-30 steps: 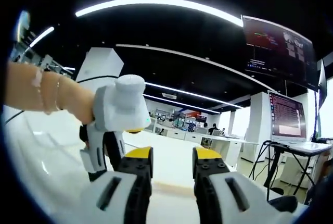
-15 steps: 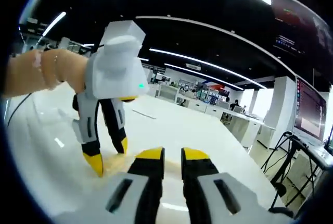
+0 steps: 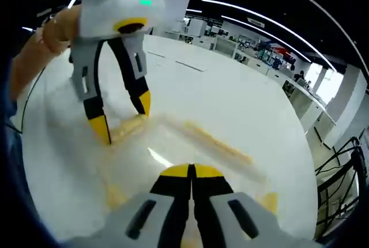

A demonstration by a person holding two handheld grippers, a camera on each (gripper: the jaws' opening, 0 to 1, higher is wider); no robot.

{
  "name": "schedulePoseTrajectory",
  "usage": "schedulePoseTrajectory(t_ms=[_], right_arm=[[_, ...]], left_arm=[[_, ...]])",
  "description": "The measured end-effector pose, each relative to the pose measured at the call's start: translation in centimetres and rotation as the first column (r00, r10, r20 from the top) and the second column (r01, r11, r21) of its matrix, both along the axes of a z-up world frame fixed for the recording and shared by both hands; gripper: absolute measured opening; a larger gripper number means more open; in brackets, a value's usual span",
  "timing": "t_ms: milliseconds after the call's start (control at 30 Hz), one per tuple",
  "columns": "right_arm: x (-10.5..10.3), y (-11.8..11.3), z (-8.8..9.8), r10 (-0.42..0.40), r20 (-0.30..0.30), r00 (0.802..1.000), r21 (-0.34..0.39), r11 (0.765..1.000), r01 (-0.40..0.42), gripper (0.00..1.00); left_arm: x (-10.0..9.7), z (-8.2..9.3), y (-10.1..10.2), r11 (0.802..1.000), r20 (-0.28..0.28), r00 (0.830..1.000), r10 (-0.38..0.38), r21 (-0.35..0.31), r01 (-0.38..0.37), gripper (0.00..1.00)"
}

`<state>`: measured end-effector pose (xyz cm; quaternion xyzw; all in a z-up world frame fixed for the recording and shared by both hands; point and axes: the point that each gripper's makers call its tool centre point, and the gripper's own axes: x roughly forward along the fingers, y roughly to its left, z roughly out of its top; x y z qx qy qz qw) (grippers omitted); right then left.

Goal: Snap each plastic latch of the storage box into its locked position after aligning the lid with the box until every specified latch is closed and the lid sits flush.

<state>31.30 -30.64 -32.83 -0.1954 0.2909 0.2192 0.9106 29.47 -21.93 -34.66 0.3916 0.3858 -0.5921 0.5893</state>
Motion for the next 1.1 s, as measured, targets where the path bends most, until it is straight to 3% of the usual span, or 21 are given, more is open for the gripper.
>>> schedulePoseTrajectory(t_ms=[367,700,1100], right_arm=[[-0.5,0.3,0.1,0.019,-0.027,0.999,-0.022,1.0,-0.02,0.0],[-1.0,0.6,0.2,0.055,-0.038,0.998,-0.128,0.99,-0.059,0.0],[-1.3,0.7,0.3,0.134,-0.111,0.985,-0.059,0.988,-0.142,0.0]], left_arm=[[0.0,0.2,-0.6,0.997,0.002,0.999,-0.053,-0.053,0.053,0.41],[0.0,0.1,-0.8,1.0,-0.002,1.0,-0.019,-0.021,0.019,0.4],[-0.1,0.1,-0.4,1.0,-0.006,1.0,-0.015,-0.001,0.015,0.4]])
